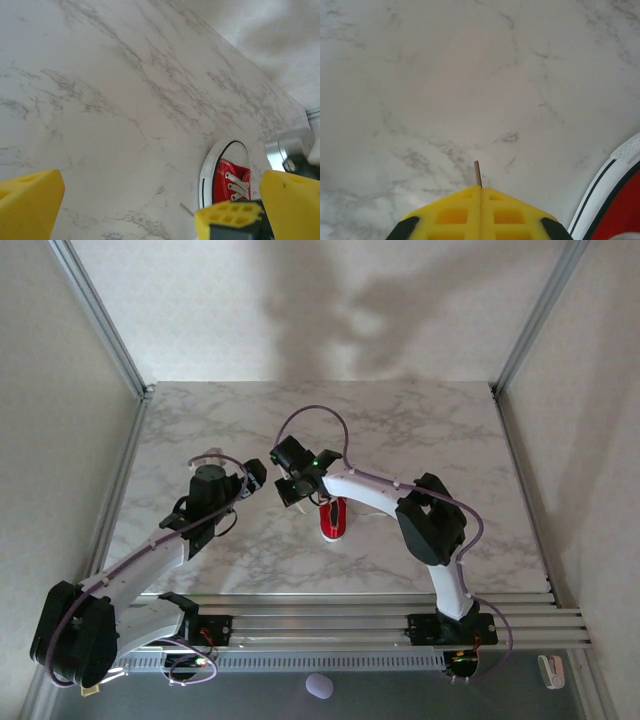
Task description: Tie the shoes
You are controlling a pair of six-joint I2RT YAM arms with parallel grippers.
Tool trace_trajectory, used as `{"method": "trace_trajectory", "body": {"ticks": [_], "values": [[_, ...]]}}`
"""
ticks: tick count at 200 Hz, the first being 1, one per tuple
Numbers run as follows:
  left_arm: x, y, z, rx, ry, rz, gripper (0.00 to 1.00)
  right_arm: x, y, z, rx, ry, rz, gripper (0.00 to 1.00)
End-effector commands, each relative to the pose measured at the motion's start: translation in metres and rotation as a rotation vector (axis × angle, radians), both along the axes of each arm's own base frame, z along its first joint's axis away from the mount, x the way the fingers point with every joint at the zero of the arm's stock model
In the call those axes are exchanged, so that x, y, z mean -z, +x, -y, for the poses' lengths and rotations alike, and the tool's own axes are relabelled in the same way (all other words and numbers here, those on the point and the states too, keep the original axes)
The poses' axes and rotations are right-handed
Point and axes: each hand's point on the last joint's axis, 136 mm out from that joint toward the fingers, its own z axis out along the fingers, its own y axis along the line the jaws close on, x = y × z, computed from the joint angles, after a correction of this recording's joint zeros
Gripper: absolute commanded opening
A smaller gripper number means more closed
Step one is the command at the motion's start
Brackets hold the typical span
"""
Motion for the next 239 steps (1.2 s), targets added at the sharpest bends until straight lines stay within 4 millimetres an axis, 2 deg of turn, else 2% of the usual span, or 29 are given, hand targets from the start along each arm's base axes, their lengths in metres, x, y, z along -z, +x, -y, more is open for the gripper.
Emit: {"method": "trace_trajectory", "body": {"ticks": [1,20,45,75,98,111,127,145,170,188,214,239], "values": [[-0.001,-0.002,0.002,0.011,-0.034,0.005,0.99,0.006,0.013,0.009,0.023,-0.111,0.064,0.05],[-0.001,-0.002,0.006,0.036,-0.043,0.01,0.99,0.009,0.024,0.016,0.061,-0.168,0.103,0.05],[0.001,-0.003,0.016,0.088,-0.054,0.009,0.99,0.001,0.036,0.022,0.114,-0.197,0.162,0.07],[0.011,-0.004,0.026,0.136,-0.063,-0.017,1.0,-0.011,0.034,0.006,0.087,-0.125,0.144,0.3],[0.016,-0.005,0.03,0.152,-0.061,-0.025,1.0,-0.038,0.027,-0.008,0.044,0.003,0.15,0.42],[0.018,-0.005,0.033,0.169,-0.06,-0.03,0.98,-0.057,0.023,-0.01,0.026,0.061,0.169,0.44],[0.024,-0.004,0.04,0.196,-0.051,-0.055,0.93,-0.074,0.021,0.003,0.046,0.086,0.2,0.45],[0.037,-0.001,0.05,0.22,-0.027,-0.117,0.84,-0.08,0.022,0.028,0.097,0.051,0.213,0.44],[0.057,0.0,0.061,0.224,0.029,-0.208,0.8,-0.075,0.018,0.064,0.139,-0.06,0.198,0.45],[0.067,0.001,0.062,0.2,0.047,-0.256,0.79,-0.067,0.014,0.082,0.15,-0.125,0.155,0.54],[0.079,0.0,0.063,0.183,0.041,-0.308,0.79,-0.06,0.013,0.095,0.142,-0.171,0.092,0.59],[0.083,0.0,0.065,0.184,0.044,-0.339,0.79,-0.053,0.013,0.096,0.112,-0.203,0.033,0.59]]}}
